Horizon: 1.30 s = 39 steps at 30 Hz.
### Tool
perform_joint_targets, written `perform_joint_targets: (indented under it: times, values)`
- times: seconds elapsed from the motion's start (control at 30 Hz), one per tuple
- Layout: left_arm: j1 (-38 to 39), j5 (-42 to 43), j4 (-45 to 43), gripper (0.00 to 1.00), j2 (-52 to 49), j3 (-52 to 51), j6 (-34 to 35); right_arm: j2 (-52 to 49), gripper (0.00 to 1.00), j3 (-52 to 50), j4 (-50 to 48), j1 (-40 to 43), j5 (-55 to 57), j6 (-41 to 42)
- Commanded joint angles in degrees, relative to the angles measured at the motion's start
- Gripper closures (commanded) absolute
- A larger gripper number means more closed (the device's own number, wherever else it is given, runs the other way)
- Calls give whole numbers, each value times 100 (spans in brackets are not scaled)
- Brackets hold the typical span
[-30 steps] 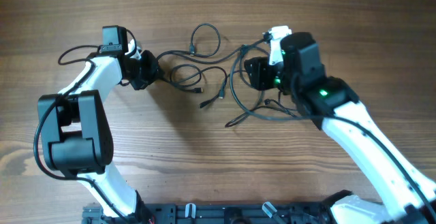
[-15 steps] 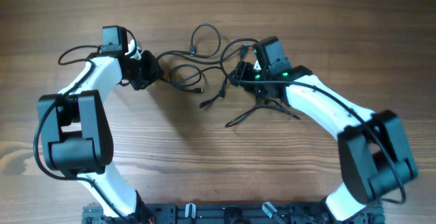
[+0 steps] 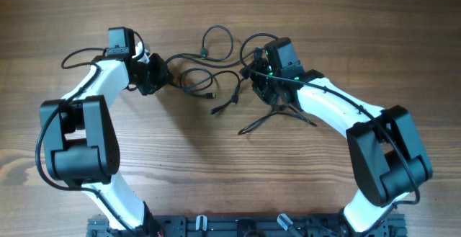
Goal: Untangle cables
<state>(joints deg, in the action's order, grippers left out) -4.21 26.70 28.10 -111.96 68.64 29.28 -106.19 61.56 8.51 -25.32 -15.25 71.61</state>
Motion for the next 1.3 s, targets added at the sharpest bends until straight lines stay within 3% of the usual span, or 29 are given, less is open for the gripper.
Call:
perform_joint_targets:
  times: [0.0, 0.4, 0.6, 0.8, 0.87, 0.9, 0.93, 0.97, 1.27]
  values:
    - [-13, -81, -2, 91, 94, 68, 20, -122, 33, 74, -120, -72, 245, 590]
    - [-13, -83, -4, 92, 94, 68, 20, -129, 33, 72, -188, -302, 981, 804]
    - [-13, -81, -4, 92, 94, 68, 20, -243, 39, 72, -212, -341, 1082, 809]
    - [-13, -83, -4, 92, 94, 68, 20, -776, 40, 72, -743, -474, 1078, 809]
    - [-13, -81, -4, 92, 94, 68, 20, -881, 45, 72, -815, -479, 1095, 800]
    - [-13, -81, -4, 92, 94, 68, 20, -894, 65, 72, -798, -474, 1182, 778]
    - [-13, -81, -4, 92, 94, 68, 20, -892, 91, 72, -807, -466, 1272, 750]
    - [-13, -81, -4, 92, 94, 68, 20, -866, 96, 74, -872, -461, 1342, 741]
    - [-13, -81, -4, 92, 94, 68, 17, -787, 96, 74, -2540, -444, 793, 511]
